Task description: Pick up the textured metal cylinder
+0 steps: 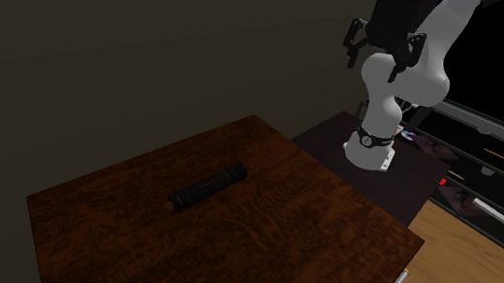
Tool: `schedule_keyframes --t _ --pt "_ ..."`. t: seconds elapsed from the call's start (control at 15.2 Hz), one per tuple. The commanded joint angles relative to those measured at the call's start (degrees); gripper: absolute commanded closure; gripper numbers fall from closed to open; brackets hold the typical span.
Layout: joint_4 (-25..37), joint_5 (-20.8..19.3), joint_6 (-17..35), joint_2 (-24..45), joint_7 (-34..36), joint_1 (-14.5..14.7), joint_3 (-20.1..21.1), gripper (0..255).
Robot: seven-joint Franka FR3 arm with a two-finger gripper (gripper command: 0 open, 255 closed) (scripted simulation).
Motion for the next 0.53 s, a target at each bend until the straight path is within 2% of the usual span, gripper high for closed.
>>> schedule_keyframes --t 0.0,0.46 --pt "0.0 0.0 0.0 0.0 0.0 0.0 0.0 0" --pt "-1.6 -2.3 12.7 10.9 -3.2 -1.6 -2.7 0"
